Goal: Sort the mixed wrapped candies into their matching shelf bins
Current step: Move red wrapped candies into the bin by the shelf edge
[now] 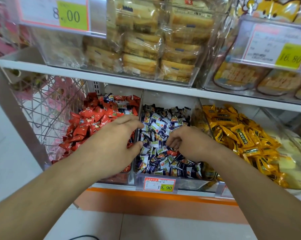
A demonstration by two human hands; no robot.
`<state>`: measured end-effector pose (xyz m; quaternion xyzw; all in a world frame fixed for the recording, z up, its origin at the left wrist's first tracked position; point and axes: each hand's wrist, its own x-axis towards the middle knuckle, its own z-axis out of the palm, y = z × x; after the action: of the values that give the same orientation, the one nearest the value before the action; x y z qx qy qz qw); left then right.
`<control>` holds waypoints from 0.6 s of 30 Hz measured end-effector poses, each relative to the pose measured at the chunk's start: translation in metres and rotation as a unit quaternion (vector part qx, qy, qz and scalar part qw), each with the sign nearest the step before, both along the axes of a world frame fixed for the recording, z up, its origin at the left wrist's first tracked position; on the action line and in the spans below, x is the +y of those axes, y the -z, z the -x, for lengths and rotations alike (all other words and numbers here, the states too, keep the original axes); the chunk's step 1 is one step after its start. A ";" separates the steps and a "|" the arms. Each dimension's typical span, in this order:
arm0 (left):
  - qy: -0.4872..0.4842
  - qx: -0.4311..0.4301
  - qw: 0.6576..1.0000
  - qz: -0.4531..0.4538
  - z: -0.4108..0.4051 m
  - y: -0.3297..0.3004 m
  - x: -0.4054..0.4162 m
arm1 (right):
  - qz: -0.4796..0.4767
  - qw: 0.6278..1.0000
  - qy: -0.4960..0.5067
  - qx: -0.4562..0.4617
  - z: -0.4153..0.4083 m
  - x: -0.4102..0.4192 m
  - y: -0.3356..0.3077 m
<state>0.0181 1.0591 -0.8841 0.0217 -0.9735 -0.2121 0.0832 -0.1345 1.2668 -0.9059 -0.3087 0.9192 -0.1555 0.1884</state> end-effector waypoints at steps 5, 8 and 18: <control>0.001 0.002 1.000 -0.002 -0.001 -0.001 0.001 | -0.030 0.999 0.005 -0.019 -0.001 -0.002 -0.001; 0.001 0.003 1.000 -0.002 -0.002 -0.002 0.001 | -0.020 0.999 0.001 -0.027 -0.005 -0.002 -0.004; 0.002 0.006 1.000 -0.004 -0.004 -0.003 0.002 | -0.023 1.000 0.013 0.007 -0.010 -0.004 -0.002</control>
<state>0.0219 1.0614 -0.8810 0.0186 -0.9721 -0.2163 0.0888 -0.1241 1.2630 -0.9040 -0.2938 0.9278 -0.1341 0.1868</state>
